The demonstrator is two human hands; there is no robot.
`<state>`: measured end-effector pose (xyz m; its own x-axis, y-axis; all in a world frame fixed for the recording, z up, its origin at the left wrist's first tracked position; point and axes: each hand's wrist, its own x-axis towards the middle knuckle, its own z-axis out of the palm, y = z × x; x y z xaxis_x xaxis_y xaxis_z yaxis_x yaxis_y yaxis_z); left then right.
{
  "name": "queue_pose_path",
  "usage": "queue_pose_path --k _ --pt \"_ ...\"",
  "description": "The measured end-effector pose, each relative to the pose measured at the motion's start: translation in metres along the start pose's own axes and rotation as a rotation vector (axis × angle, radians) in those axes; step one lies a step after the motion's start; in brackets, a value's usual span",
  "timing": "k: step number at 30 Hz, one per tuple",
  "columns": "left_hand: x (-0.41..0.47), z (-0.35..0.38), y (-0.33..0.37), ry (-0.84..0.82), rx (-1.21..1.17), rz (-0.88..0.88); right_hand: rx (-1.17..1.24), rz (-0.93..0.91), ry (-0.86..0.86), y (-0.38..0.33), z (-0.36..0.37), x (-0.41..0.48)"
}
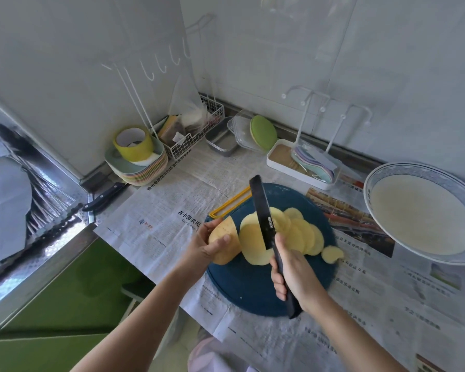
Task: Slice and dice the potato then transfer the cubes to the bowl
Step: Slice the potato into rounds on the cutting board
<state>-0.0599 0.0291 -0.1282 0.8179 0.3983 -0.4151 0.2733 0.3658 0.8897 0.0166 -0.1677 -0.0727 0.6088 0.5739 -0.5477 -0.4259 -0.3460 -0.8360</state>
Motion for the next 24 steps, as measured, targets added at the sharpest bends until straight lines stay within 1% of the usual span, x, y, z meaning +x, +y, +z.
queue_pose_path --k 2,6,10,13,16,24 --pt "-0.001 0.001 -0.001 0.011 0.010 0.017 -0.059 -0.024 -0.031 -0.001 0.003 -0.009" --pt "-0.001 0.001 -0.001 0.024 0.028 0.021 -0.056 -0.043 -0.069 -0.003 0.013 -0.027" --pt "-0.002 0.003 -0.001 0.030 0.033 0.030 -0.125 -0.147 -0.041 0.003 0.020 -0.035" --pt "-0.003 0.006 0.000 0.035 0.032 0.038 -0.186 -0.188 0.002 0.008 0.026 -0.036" --pt "-0.005 0.006 -0.001 0.041 0.017 0.030 -0.184 -0.179 0.029 0.012 0.031 -0.035" --pt "-0.006 0.008 -0.002 0.054 0.005 0.022 -0.159 -0.143 0.021 0.016 0.035 -0.035"
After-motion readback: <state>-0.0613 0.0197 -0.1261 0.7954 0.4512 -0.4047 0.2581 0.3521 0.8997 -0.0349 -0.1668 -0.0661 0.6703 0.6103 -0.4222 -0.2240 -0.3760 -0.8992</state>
